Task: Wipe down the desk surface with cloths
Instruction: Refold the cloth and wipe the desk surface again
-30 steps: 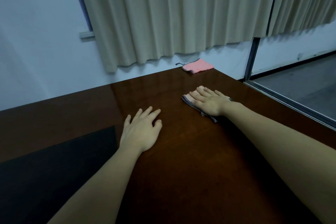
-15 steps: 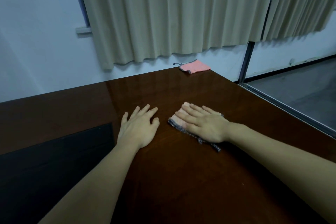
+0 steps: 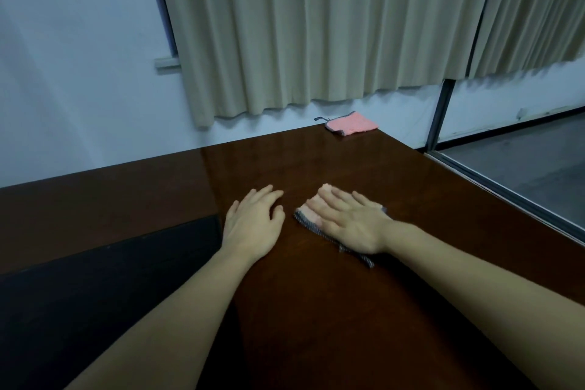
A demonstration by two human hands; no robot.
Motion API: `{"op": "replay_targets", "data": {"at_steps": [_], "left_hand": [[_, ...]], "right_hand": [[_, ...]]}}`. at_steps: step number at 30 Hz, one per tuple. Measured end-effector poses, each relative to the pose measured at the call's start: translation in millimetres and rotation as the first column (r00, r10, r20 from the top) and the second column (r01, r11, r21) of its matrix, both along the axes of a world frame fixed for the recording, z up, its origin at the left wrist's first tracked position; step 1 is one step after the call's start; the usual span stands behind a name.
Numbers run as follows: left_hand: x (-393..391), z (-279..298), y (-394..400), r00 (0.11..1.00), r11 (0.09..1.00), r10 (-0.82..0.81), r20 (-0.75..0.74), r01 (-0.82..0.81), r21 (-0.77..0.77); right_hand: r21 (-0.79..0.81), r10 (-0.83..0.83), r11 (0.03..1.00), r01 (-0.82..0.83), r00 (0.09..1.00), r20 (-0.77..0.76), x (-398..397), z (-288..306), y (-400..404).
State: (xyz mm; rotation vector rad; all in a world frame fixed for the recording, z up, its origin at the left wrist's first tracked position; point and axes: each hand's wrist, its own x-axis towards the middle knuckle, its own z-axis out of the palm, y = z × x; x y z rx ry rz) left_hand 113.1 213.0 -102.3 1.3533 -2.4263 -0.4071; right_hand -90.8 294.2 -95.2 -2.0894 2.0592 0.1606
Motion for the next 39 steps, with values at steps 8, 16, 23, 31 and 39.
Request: {"op": "replay_targets", "data": {"at_steps": [8, 16, 23, 31, 39], "left_hand": [[70, 1, 4, 0.990, 0.998, 0.058, 0.125, -0.058, -0.004], [96, -10, 0, 0.978, 0.993, 0.108, 0.180, -0.117, 0.036], [96, -10, 1, 0.979, 0.992, 0.118, 0.163, -0.124, 0.025], [97, -12, -1, 0.978, 0.992, 0.122, 0.167, -0.127, 0.021], [97, -11, 0, 0.977, 0.990, 0.130, 0.169, -0.136, 0.022]], "right_hand": [[-0.017, 0.060, 0.998, -0.059, 0.998, 0.030, 19, 0, 28], [-0.035, -0.181, 0.983, 0.181, 0.983, 0.019, 6, -4, -70], [-0.023, 0.037, 0.999, -0.037, 0.999, -0.001, 45, -1, -40], [0.000, 0.223, 0.975, -0.223, 0.974, 0.042, 68, 1, 33], [-0.023, 0.031, 0.999, -0.031, 0.999, 0.015, 35, -6, -30]]}}
